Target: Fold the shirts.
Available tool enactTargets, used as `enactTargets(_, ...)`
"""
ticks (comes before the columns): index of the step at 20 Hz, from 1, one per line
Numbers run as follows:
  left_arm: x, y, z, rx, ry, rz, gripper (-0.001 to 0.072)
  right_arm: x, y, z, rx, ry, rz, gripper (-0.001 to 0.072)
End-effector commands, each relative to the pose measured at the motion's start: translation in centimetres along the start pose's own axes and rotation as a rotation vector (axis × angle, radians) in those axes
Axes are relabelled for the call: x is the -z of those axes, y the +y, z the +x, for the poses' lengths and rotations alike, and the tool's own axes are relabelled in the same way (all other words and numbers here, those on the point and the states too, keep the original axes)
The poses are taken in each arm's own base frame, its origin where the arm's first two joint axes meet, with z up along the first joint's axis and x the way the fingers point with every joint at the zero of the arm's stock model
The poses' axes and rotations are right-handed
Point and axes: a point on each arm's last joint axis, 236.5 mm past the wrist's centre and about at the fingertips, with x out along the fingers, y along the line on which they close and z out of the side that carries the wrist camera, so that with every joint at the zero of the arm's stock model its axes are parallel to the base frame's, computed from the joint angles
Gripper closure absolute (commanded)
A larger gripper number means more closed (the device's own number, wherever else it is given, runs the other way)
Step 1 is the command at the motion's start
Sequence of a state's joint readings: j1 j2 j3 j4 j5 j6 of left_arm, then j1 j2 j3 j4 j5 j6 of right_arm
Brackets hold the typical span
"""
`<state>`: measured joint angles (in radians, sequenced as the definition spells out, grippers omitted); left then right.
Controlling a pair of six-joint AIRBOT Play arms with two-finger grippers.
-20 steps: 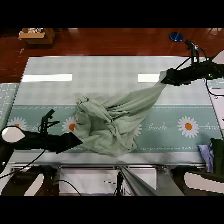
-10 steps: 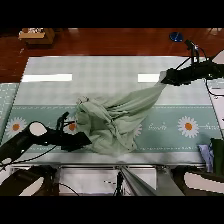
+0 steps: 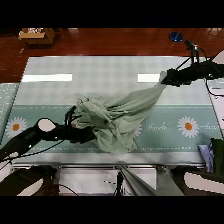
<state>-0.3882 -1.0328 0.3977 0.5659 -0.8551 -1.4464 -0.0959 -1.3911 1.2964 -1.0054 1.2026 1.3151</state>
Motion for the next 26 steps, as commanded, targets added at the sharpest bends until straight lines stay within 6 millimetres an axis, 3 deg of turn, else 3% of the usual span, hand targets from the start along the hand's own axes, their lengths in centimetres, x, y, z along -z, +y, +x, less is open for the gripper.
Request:
enactTargets(1,-0.6,-6.8,-4.0,0.129,-0.028,0.199,0.0676,0.0,1.0,-1.6,-0.005,-0.021,-0.023,0.0684)
enactTargets(3,-2.5,-13.6,-10.6,0.240,-0.206,0.361,0.0675,-1.2,2.8,-4.7,0.001,-0.105,-0.093,0.0684)
enactTargets(5,-3.9,-19.9,-20.7,0.323,-0.488,0.522,0.0676,-3.0,5.5,-9.7,0.012,-0.239,-0.187,0.0684)
enactTargets(7,-3.8,-23.5,-32.0,0.277,-0.836,0.671,0.0675,-5.2,8.8,-16.5,0.047,-0.432,-0.281,0.0684)
enactTargets(9,-2.1,-24.4,-42.4,0.057,-1.195,0.769,0.0675,-6.6,11.4,-24.4,0.126,-0.655,-0.366,0.0684)
enactTargets(11,0.5,-23.5,-50.7,-0.265,-1.495,0.778,0.0675,-6.7,12.6,-32.1,0.247,-0.862,-0.389,0.0684)
enactTargets(13,3.2,-22.1,-55.6,-0.548,-1.646,0.713,0.0675,-5.1,12.6,-38.3,0.364,-0.998,-0.365,0.0684)
enactTargets(15,4.2,-21.4,-56.0,-0.627,-1.640,0.657,0.0675,-2.8,13.2,-41.9,0.412,-1.075,-0.351,0.0684)
enactTargets(17,4.1,-21.2,-53.8,-0.553,-1.562,0.628,0.0675,-0.2,13.9,-43.2,0.416,-1.084,-0.358,0.0684)
enactTargets(21,4.9,-20.6,-49.7,-0.504,-1.400,0.629,0.0675,5.2,12.0,-42.4,0.474,-0.952,-0.276,0.0684)
enactTargets(26,7.4,-20.9,-48.5,-0.519,-1.402,0.658,0.0675,10.0,9.7,-40.9,0.540,-0.794,-0.210,0.0684)
